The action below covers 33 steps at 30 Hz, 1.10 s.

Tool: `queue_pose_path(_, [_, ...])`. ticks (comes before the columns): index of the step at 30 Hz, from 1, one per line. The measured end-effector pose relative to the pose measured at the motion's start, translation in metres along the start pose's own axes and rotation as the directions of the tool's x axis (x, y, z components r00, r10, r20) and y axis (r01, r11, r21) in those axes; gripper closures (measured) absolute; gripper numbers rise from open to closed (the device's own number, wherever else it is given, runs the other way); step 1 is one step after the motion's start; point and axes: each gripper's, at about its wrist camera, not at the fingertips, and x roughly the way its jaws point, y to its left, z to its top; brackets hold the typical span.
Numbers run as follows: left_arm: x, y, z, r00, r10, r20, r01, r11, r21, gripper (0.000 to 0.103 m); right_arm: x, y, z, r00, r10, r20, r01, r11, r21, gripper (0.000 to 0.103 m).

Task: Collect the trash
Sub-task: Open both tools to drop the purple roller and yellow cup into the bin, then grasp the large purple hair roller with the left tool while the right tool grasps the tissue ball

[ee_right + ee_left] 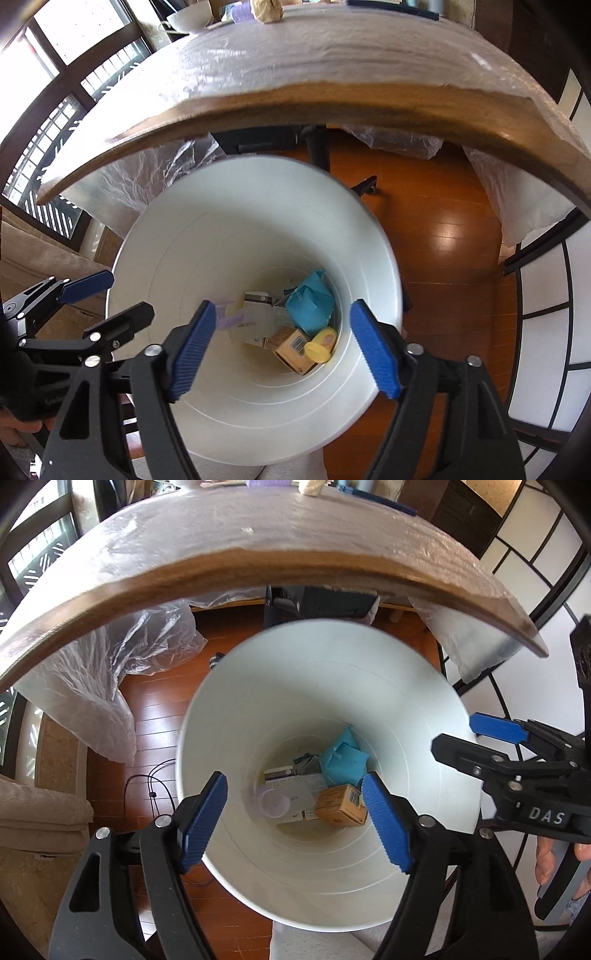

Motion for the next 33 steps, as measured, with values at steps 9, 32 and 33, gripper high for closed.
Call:
queue_pose_path(9, [-0.086,0.005,0.022,0.97,-0.006,0.242,0.029,0.995,-0.091,0.004,-0.072,0.01,0.006,0.974,-0.029,0.223,0.054,0.993,-0.108,0.004])
queue_pose_path(32, [-0.058,0.033,0.261,0.942,-0.037,0.334,0.001,0.994,0.108,0.003,-0.035,0.044,0.195,0.939,-0.058,0.338,0.08,0.995,-0.052,0.004])
queue_pose_path(33, [-0.048,0.034,0.272,0.947,-0.045,0.318,0.009,0.993,0.114,0.003,-0.03,0.046,0.202,0.939,-0.066,0.336,0.087,0.995,-0.046,0.004])
